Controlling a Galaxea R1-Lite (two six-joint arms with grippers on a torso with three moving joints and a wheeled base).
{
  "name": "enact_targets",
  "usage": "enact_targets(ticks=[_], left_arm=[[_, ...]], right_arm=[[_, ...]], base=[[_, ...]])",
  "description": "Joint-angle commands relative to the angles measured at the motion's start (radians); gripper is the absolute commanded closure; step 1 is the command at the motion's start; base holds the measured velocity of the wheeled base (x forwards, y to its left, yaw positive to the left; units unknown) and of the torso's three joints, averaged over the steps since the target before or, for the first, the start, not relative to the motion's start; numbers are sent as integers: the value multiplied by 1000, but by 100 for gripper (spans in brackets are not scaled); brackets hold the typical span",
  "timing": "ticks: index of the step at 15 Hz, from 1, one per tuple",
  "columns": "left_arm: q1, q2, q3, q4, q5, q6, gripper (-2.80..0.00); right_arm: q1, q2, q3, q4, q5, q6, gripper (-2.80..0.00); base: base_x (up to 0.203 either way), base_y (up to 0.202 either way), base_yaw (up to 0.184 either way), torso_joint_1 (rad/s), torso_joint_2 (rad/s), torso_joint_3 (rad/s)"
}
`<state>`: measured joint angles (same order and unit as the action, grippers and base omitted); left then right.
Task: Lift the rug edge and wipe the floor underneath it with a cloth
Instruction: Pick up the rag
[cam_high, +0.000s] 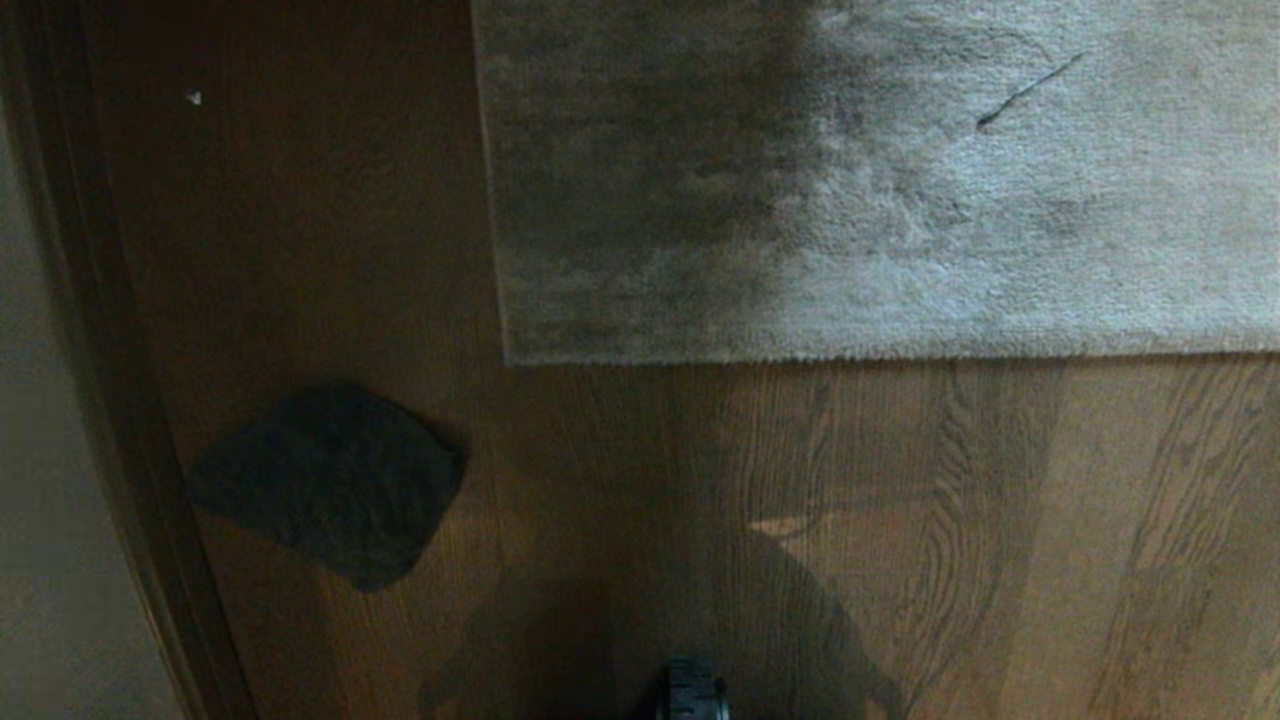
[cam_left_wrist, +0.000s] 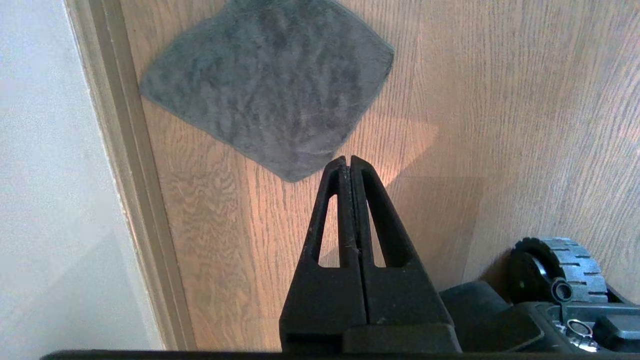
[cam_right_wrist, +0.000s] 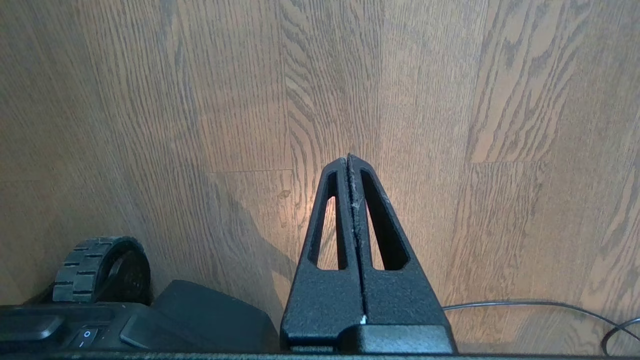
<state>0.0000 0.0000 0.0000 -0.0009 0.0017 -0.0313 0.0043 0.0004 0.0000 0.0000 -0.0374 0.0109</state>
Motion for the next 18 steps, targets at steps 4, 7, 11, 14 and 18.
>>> enact_targets(ticks=[4,7,11,14,18], left_arm=[[0,0,0,-1,1,-2,0],[0,0,0,-1,1,-2,0],[0,0,0,-1,1,-2,0],[0,0,0,-1,3,-5,0],[0,0,-3,4,3,-5,0]], right_arm=[[0,0,0,0,-1,0,0],[0,0,0,0,1,0,0],[0,0,0,-1,0,0,0],[0,0,0,0,-1,0,0],[0,0,0,0,-1,0,0]], base=[[0,0,0,0,0,0],[0,0,0,0,0,0],[0,0,0,0,0,0],[0,0,0,0,0,0],[0,0,0,0,0,0]])
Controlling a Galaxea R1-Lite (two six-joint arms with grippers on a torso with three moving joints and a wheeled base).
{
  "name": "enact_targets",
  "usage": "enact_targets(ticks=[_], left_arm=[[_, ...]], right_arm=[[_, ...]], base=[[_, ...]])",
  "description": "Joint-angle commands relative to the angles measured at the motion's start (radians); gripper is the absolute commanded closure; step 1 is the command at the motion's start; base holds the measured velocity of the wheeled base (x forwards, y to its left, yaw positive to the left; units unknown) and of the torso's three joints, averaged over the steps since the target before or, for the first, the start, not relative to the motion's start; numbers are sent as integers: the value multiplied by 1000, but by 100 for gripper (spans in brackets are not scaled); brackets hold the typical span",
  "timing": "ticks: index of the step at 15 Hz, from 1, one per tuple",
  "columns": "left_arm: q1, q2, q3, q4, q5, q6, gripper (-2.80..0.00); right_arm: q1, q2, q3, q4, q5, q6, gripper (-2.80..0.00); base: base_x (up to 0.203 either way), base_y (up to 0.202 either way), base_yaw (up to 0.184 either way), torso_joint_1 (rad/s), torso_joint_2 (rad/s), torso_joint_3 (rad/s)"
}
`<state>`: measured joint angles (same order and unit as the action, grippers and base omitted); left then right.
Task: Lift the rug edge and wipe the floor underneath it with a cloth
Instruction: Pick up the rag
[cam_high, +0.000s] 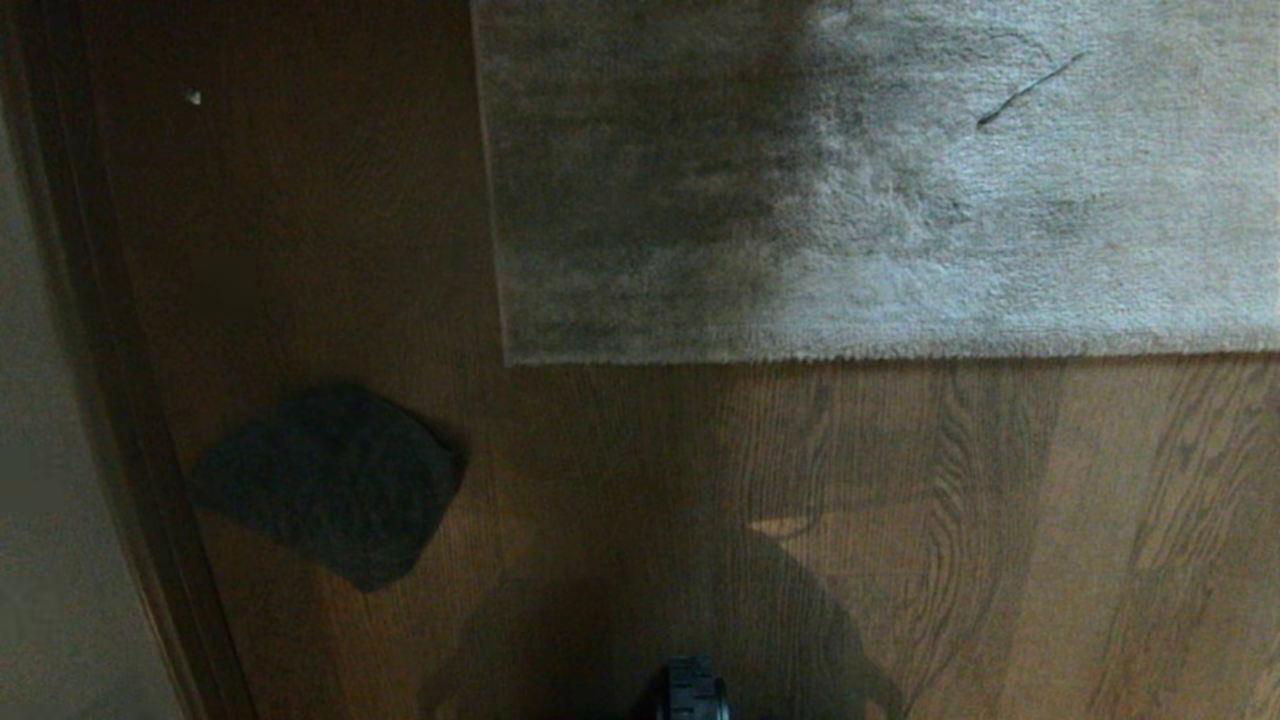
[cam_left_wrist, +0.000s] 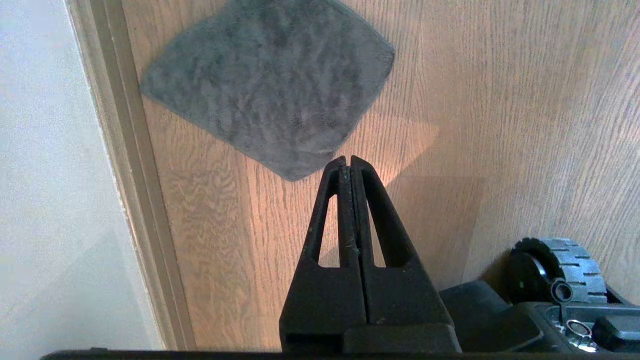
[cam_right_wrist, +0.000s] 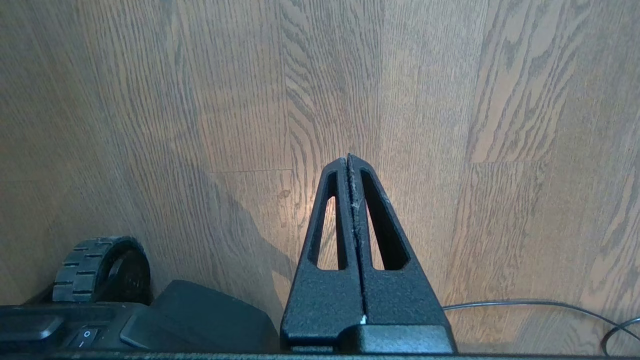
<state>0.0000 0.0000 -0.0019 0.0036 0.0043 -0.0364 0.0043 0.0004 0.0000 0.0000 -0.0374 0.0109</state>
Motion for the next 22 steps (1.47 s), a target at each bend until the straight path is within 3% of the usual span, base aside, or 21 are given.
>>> enact_targets(ticks=[1,9,15,18,22], left_arm=[[0,6,-1,2,-1,-1,0],[8,343,-15,42,-2,-1,0],[68,670,-15,41,0,-12,0],[114,765,-15,41,-1,-14,0],[115,807,-31,40,-7,-12,0]], right_arm=[[0,0,0,0,-1,0,0],[0,0,0,0,-1,0,0],[0,0,0,0,-1,0,0],[0,0,0,0,-1,0,0],[0,0,0,0,-1,0,0]], base=[[0,0,0,0,0,0],[0,0,0,0,0,0],[0,0,0,0,0,0],[0,0,0,0,0,0],[0,0,0,0,0,0]])
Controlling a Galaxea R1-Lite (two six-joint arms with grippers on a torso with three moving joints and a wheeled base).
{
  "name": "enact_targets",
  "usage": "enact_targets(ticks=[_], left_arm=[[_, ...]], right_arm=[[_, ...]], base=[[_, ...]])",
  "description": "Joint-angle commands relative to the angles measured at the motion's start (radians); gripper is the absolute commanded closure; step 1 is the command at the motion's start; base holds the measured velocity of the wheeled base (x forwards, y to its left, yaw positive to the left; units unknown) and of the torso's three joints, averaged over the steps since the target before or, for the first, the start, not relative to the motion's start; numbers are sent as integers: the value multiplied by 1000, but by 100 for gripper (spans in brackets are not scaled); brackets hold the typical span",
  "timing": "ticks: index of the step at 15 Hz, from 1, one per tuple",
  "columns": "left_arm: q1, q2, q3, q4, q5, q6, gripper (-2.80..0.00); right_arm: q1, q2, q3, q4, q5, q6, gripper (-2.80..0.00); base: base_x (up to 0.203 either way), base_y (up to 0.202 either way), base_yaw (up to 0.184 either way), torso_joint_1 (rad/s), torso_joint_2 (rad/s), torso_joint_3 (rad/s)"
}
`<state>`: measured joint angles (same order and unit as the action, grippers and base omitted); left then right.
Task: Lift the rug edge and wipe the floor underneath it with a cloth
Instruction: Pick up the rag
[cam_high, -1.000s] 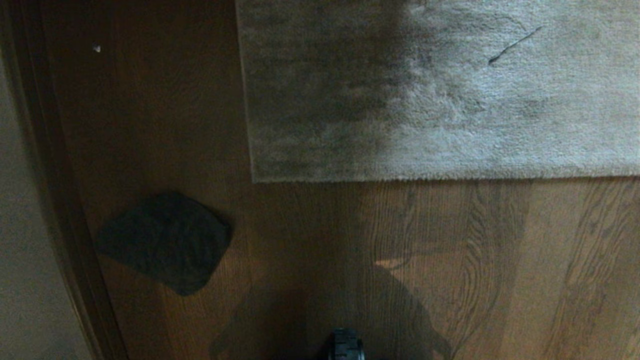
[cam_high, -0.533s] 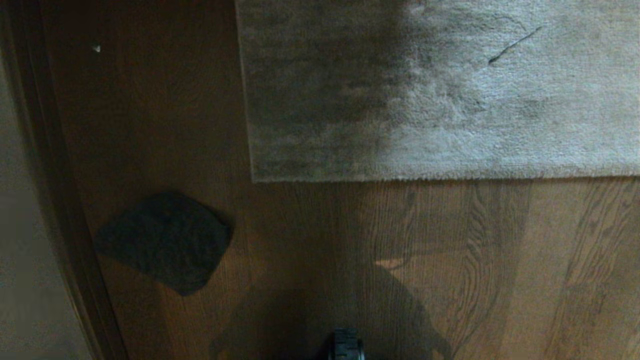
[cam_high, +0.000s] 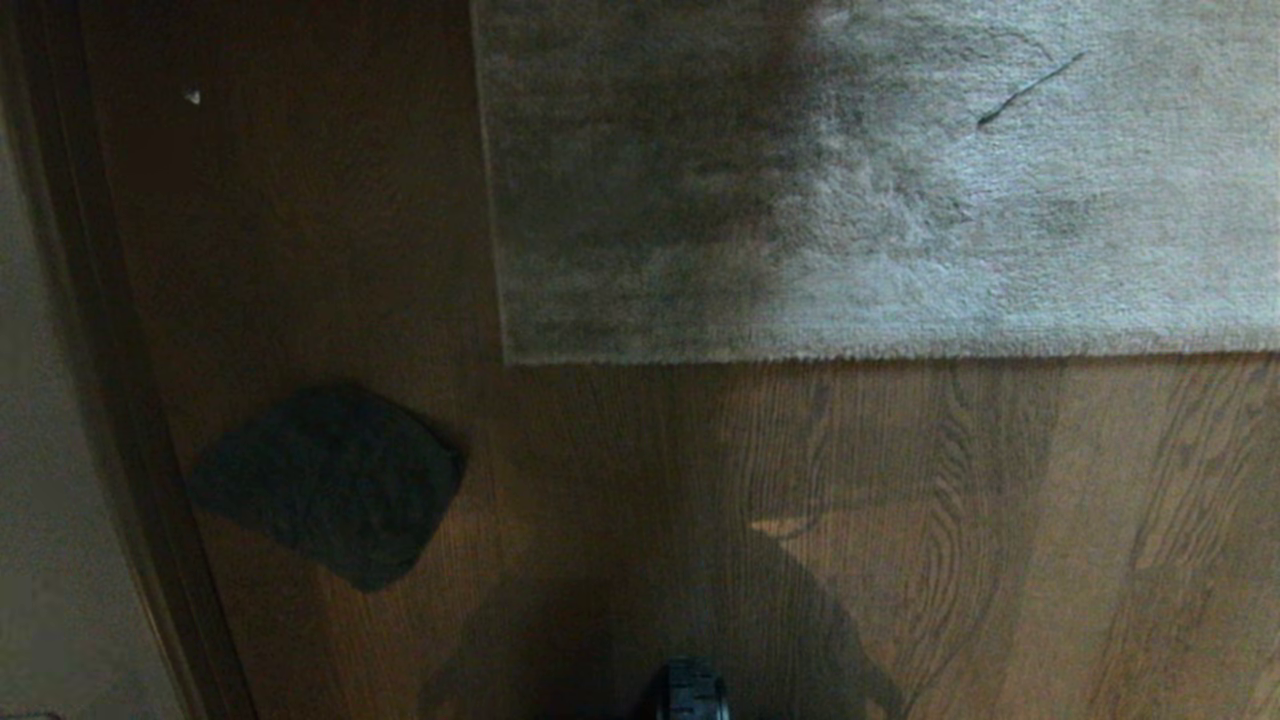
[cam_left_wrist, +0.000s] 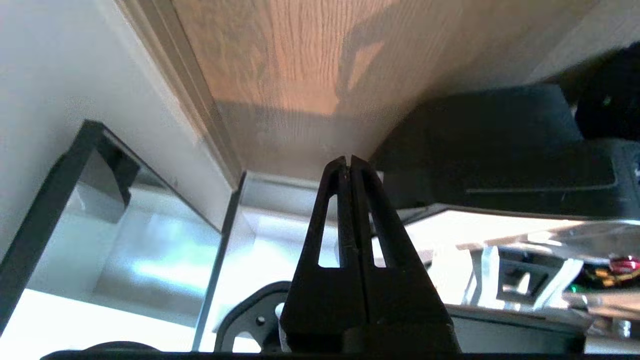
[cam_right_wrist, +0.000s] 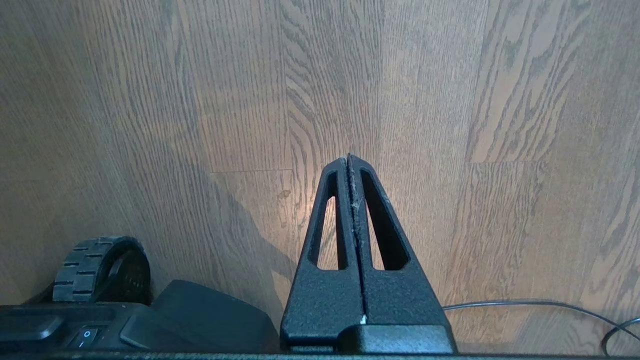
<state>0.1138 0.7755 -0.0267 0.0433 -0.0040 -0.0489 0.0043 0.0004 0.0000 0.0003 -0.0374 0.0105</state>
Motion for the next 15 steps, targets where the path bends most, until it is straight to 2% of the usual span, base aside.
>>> enact_targets(ticks=[1,4,9,14,15], left_arm=[[2,62,-39,1,-9,-3,0],[17,204,-113,-14,-30,-9,0],[121,440,-115,-239,-53,-11,0],[191,608,-111,-383,-179,-49,0],[192,633,-111,-397,-205,-56,-280]], right_arm=[[0,0,0,0,1,0,0],[0,0,0,0,-1,0,0],[0,0,0,0,-1,0,0],[0,0,0,0,-1,0,0],[0,0,0,0,-1,0,0]], base=[[0,0,0,0,0,0],[0,0,0,0,0,0],[0,0,0,0,0,0],[0,0,0,0,0,0],[0,0,0,0,0,0]])
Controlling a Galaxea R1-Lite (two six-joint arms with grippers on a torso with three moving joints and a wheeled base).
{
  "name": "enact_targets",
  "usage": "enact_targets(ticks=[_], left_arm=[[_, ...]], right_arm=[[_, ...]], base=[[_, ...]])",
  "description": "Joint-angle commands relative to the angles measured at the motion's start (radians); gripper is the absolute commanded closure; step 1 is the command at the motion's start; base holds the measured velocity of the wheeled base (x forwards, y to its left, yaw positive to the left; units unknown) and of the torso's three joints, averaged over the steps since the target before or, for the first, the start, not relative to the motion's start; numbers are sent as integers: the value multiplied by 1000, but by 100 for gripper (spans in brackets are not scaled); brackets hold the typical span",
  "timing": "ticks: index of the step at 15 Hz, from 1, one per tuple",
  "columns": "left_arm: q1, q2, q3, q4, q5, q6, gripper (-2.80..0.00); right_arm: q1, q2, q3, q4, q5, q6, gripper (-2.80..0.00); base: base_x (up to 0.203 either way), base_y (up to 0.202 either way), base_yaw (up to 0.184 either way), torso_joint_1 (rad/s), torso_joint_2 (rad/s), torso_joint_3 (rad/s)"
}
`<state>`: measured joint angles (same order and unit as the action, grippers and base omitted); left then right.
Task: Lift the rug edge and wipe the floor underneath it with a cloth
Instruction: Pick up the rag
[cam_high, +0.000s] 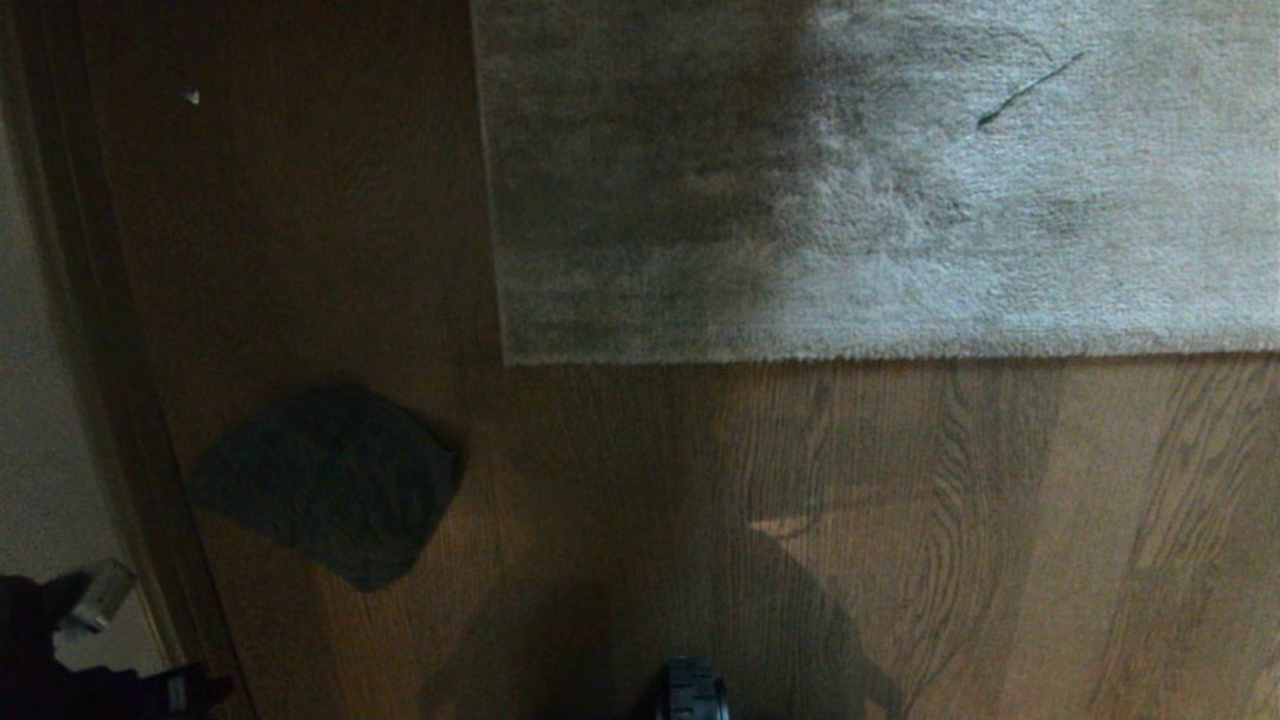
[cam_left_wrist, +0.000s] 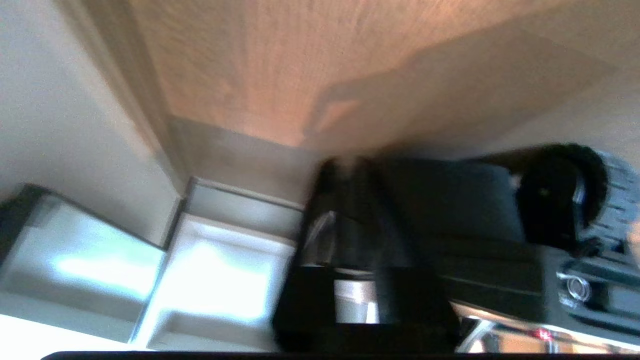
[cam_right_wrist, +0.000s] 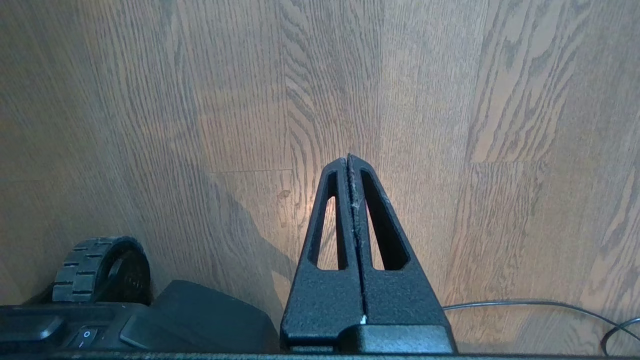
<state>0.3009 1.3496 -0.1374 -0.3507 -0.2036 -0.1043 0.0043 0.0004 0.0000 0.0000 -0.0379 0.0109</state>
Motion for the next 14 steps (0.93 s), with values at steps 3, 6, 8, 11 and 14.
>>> enact_targets(ticks=[3,6,8,11,14], left_arm=[[6,146,0,-73,-43,-17,-280],[5,248,1,-173,-88,-34,-280],[2,289,0,-240,-137,-49,-280],[-10,314,-3,-299,-212,-67,-280],[-27,341,-30,-329,-265,-89,-280]], right_arm=[[0,0,0,0,0,0,0],[0,0,0,0,0,0,0],[0,0,0,0,0,0,0],[0,0,0,0,0,0,0],[0,0,0,0,0,0,0]], base=[[0,0,0,0,0,0],[0,0,0,0,0,0],[0,0,0,0,0,0],[0,0,0,0,0,0],[0,0,0,0,0,0]])
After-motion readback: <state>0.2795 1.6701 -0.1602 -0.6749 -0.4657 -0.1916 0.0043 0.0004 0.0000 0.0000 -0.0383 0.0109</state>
